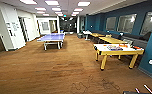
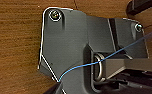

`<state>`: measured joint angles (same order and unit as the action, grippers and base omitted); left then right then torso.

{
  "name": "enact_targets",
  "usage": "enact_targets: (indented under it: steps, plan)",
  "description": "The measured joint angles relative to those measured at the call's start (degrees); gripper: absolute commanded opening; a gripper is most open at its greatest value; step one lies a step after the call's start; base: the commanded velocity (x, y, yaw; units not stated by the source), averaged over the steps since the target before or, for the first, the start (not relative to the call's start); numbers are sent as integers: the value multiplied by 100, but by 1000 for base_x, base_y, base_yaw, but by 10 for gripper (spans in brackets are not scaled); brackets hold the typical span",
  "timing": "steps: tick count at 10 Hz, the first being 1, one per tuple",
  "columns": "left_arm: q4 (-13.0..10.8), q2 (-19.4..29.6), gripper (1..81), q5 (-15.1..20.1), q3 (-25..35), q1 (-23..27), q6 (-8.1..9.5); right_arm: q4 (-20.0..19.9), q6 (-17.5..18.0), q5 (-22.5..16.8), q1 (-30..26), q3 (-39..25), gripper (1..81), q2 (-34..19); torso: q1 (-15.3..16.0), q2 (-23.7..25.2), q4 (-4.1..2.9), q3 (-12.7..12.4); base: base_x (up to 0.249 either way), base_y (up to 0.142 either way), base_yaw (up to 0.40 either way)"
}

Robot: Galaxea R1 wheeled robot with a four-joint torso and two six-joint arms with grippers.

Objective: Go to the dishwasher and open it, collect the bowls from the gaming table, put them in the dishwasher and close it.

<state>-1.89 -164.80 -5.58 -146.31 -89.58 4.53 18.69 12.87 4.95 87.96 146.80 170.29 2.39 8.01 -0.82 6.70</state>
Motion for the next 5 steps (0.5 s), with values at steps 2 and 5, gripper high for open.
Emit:
enact_targets:
  steps: [2, 5]
  plan:
    - [0, 2, 811, 16, 1, -22, -2, 0, 0, -2, 0, 0, 811, -20, -2, 0, 0, 0, 125, 0, 0]
    - [0, -11, 811, -1, 0, -17, -2, 0, 0, -2, 0, 0, 811, -2, 0, 0, 0, 0, 125, 0, 0]
